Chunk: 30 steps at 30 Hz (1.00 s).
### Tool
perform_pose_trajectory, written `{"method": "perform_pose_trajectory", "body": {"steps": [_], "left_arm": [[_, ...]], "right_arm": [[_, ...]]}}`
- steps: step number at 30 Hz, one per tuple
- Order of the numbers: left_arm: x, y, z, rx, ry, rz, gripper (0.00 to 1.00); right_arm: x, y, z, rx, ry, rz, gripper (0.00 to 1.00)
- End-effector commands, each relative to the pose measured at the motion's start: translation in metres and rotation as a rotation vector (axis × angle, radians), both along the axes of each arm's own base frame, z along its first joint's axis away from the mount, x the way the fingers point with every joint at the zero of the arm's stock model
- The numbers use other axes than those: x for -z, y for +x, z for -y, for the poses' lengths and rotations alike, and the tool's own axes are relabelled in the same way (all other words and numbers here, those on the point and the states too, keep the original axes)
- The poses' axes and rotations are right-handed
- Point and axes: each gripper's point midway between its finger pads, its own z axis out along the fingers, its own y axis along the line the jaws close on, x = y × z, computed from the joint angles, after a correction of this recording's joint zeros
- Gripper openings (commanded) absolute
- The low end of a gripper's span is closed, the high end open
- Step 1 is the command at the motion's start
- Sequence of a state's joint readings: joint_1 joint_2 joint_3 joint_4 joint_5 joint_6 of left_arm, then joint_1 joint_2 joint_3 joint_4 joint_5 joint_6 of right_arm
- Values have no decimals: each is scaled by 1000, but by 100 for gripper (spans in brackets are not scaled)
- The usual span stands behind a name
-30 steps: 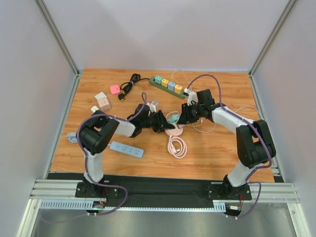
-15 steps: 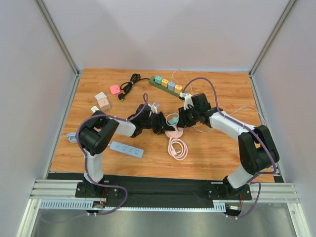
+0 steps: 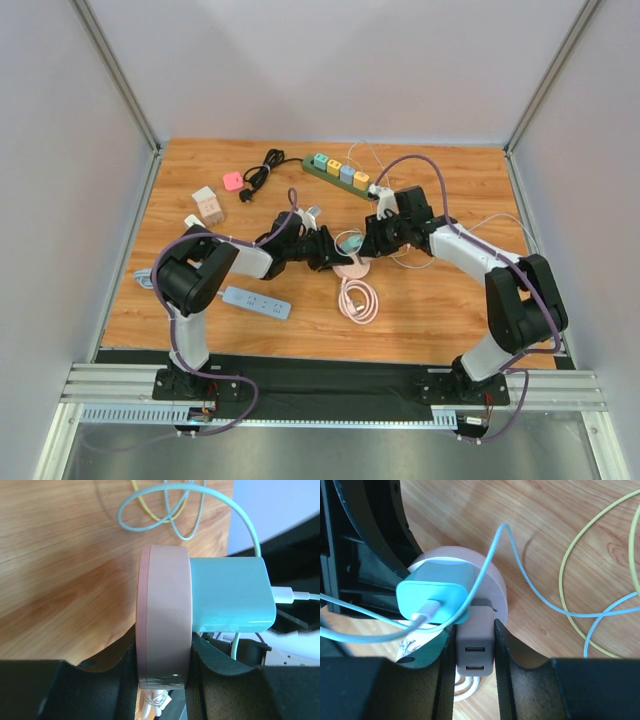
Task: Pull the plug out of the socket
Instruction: Remove the plug from the socket.
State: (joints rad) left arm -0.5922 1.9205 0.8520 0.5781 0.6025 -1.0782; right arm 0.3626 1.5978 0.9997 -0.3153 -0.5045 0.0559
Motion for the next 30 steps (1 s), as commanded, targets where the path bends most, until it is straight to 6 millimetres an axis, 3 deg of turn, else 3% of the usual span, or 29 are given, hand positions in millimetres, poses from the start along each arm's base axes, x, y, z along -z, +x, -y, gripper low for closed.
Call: {"method": "perform_pose_trajectory", "body": {"steps": [1, 6, 11, 16, 20, 27, 29, 30], "left_arm": [[22, 19, -19, -86, 107, -29, 0], [25, 23, -20, -100, 121, -31, 0], [24, 22, -20, -93, 120, -13, 0], [20, 25, -19, -89, 98, 2, 0], [16, 26, -16, -82, 87, 9, 0], [10, 26, -14, -53, 83, 34, 0], [9, 27, -16, -59, 94, 42, 9], [8, 27, -17, -52, 102, 57, 27]], "right_arm": [[-54, 6, -33, -24, -31, 237, 0], [-53, 4, -40, -39, -104, 284, 0], [-53, 17, -8, -13, -93, 258, 0], [-54, 24, 25, 16, 60, 157, 0], [-52, 23, 28, 21, 127, 99, 0], [-51, 26, 29, 39, 92, 114, 0], [-51, 26, 30, 42, 93, 119, 0], [-52, 27, 31, 45, 93, 122, 0]]}}
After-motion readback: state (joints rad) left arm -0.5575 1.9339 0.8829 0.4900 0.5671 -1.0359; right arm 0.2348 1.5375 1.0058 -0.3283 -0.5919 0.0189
